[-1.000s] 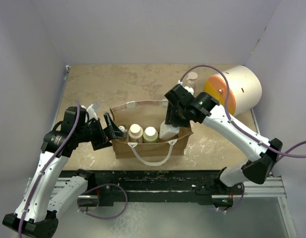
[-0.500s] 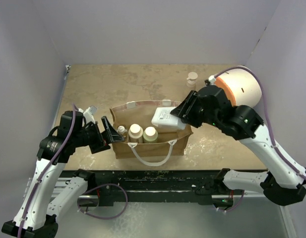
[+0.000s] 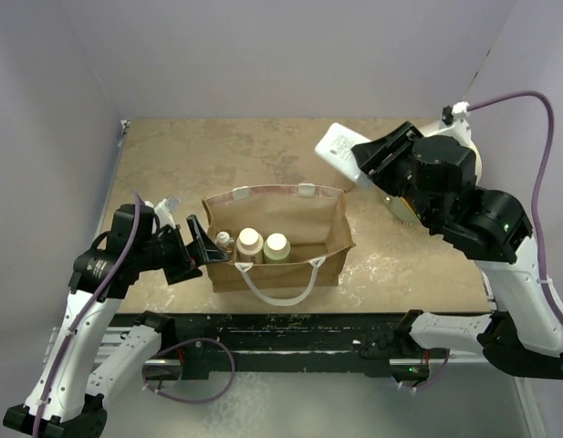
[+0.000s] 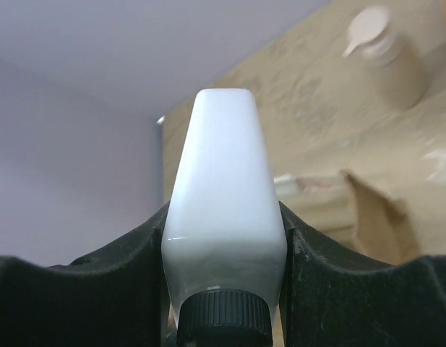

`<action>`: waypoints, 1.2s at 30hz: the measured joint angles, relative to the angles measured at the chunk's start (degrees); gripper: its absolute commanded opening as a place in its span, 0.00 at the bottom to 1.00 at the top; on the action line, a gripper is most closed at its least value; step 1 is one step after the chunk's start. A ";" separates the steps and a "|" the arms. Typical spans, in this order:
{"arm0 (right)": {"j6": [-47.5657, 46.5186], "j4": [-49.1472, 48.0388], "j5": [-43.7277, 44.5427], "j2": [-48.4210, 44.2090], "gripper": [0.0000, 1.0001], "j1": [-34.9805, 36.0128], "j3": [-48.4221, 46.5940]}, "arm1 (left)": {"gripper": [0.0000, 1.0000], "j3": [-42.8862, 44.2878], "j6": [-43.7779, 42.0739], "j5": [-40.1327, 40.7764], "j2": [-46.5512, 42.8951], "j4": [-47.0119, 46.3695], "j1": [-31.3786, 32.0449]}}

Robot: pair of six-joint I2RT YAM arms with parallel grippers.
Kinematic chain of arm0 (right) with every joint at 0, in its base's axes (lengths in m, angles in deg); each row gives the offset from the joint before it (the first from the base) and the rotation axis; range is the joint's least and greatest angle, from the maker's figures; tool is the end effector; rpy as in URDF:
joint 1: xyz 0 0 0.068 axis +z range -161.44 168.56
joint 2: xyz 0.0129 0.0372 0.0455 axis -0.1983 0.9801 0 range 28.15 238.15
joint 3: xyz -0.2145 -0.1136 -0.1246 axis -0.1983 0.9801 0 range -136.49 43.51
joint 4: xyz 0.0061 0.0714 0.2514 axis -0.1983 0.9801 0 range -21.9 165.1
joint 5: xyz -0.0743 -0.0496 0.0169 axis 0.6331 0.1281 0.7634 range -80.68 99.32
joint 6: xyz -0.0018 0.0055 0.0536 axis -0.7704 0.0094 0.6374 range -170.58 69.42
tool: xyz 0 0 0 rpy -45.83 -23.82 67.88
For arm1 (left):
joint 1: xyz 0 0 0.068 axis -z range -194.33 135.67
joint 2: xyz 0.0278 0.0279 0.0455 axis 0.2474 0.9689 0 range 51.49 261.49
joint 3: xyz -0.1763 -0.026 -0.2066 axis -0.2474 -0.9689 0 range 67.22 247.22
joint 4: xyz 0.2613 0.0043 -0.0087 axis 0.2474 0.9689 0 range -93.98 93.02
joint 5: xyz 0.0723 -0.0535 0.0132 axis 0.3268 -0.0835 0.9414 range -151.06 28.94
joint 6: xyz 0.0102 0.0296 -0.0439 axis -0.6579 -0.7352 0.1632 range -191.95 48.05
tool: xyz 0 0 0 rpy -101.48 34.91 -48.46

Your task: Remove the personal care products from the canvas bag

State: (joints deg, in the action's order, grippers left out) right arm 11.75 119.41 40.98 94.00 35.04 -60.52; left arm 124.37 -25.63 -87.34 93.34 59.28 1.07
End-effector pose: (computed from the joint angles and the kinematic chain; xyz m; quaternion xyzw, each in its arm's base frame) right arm 0.1300 0.1097 0.5293 0.2719 0.7230 0.3620 0.5218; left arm 0.1065 -0.0457 0.3335 -0.1638 0.8979 -0.3613 0.1909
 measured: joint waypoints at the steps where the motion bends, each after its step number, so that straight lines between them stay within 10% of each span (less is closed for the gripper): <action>1: -1.66 0.31 2.91 0.39 0.00 0.00 -0.90 | 0.99 0.00 0.07 0.07 -0.22 0.33 0.00; 8: -10.51 9.03 14.32 3.50 0.00 -5.92 -0.48 | 0.99 0.28 0.66 0.04 -0.87 0.83 0.00; 20: -4.90 9.49 1.18 8.57 0.00 -19.91 15.28 | 0.99 4.35 -0.94 0.79 3.87 2.43 0.00; 36: 12.26 1.70 -8.81 30.73 0.00 -31.82 13.49 | 0.99 8.76 -4.20 4.39 10.78 5.22 0.00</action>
State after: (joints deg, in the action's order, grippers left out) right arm 24.01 121.12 32.17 124.73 3.22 -47.04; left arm 133.13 -29.82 -82.95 104.11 64.51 1.07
